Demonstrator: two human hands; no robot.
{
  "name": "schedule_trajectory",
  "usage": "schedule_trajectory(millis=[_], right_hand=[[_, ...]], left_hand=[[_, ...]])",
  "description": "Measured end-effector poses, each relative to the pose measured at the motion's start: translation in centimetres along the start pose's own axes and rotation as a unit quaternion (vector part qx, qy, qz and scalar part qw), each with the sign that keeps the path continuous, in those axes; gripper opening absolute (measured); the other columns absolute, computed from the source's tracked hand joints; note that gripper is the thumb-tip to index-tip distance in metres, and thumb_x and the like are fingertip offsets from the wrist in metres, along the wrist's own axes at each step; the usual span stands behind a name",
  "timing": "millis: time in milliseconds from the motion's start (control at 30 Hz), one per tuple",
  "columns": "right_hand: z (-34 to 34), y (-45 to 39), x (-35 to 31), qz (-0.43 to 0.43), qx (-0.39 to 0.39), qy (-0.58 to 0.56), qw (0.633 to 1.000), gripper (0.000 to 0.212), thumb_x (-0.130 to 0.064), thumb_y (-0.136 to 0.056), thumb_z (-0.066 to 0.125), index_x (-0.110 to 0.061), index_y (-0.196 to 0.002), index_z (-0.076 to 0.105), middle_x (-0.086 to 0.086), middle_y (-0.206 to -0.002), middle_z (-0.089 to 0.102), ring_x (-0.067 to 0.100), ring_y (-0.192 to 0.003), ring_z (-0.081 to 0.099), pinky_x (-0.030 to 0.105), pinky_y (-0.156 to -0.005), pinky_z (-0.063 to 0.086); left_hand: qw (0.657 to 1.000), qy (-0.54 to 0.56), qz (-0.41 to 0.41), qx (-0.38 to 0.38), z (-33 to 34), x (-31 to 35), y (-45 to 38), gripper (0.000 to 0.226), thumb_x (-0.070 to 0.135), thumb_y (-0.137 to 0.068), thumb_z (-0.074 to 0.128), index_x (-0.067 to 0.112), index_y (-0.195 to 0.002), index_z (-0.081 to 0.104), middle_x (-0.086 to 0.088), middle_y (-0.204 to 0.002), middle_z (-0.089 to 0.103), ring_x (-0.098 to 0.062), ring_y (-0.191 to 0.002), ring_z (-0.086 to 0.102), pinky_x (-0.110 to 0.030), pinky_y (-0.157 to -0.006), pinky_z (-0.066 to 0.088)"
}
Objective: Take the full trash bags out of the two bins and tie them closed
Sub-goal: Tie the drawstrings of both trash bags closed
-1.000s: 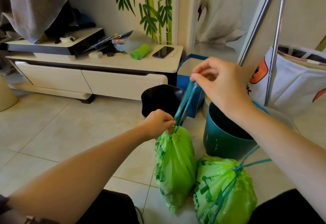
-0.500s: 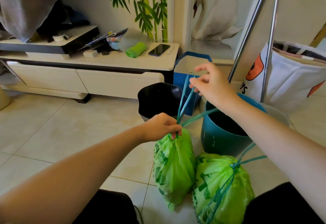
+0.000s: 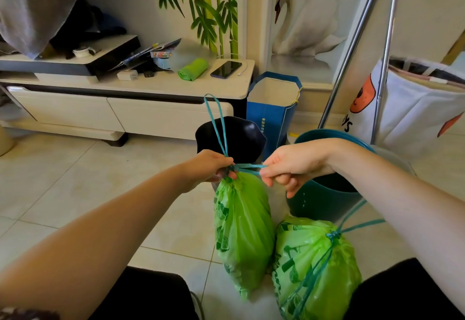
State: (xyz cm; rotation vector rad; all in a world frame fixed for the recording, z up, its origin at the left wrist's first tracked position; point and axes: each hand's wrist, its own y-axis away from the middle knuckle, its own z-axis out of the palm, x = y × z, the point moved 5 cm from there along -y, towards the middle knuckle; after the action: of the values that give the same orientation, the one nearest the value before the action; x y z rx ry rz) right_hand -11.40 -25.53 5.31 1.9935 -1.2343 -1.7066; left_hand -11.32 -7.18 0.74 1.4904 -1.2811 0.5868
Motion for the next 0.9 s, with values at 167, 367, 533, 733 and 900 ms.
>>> schedule_trajectory(millis=[167, 367, 533, 733, 900], right_hand=[[0.2, -0.6, 0.6, 0.030, 0.015, 0.028, 0.999, 0.046, -0.050, -0.096, 0.041, -0.011, -0.104, 0.066, 0.002, -0.068, 0.056, 0.016, -0.066, 0.058, 0.037, -0.083, 0.055], [0.7, -3.6, 2.2, -0.012, 0.186, 0.058, 0.981, 0.035, -0.039, -0.096, 0.048, -0.015, -0.120, 0.058, 0.006, -0.107, 0.063, 0.017, -0.085, 0.064, 0.036, -0.080, 0.057], [1.9, -5.9, 0.8, -0.137, 0.241, 0.009, 0.961, 0.019, -0.017, -0.085, 0.068, -0.026, -0.100, 0.062, 0.001, -0.100, 0.059, 0.010, -0.074, 0.058, 0.019, -0.057, 0.052], [2.1, -7.4, 0.8, -0.162, 0.317, 0.031, 0.934, 0.019, -0.020, -0.078, 0.074, -0.032, -0.079, 0.059, 0.000, -0.092, 0.065, 0.016, -0.084, 0.062, 0.035, -0.083, 0.054], [1.5, -7.6, 0.6, -0.161, 0.334, 0.026, 0.928, 0.013, -0.016, -0.080, 0.073, -0.024, -0.082, 0.063, -0.009, -0.082, 0.063, 0.011, -0.081, 0.060, 0.021, -0.073, 0.048]], left_hand=[[0.999, -0.029, 0.032, -0.024, -0.8, 0.0, 0.2, 0.028, 0.022, -0.091, 0.062, -0.004, -0.096, 0.072, -0.013, -0.098, 0.070, -0.013, -0.085, 0.056, -0.021, -0.079, 0.049], [0.988, -0.115, 0.091, -0.039, -0.8, 0.3, 0.6, 0.017, 0.009, -0.081, 0.073, 0.002, -0.096, 0.075, -0.007, -0.099, 0.075, -0.005, -0.087, 0.068, -0.017, -0.081, 0.053], [0.976, -0.130, 0.172, -0.020, -0.3, 1.1, 0.9, 0.016, -0.002, -0.074, 0.076, 0.014, -0.078, 0.075, 0.006, -0.075, 0.072, 0.000, -0.072, 0.064, -0.013, -0.069, 0.051], [0.966, -0.140, 0.217, -0.002, 0.0, 1.1, 0.5, 0.033, -0.007, -0.070, 0.077, 0.024, -0.064, 0.067, 0.018, -0.059, 0.069, 0.004, -0.060, 0.065, -0.012, -0.064, 0.051], [0.950, -0.217, 0.211, 0.074, -0.3, 0.9, -0.1, 0.038, 0.000, -0.071, 0.078, 0.034, -0.060, 0.064, 0.014, -0.062, 0.065, -0.003, -0.058, 0.062, -0.019, -0.064, 0.051]])
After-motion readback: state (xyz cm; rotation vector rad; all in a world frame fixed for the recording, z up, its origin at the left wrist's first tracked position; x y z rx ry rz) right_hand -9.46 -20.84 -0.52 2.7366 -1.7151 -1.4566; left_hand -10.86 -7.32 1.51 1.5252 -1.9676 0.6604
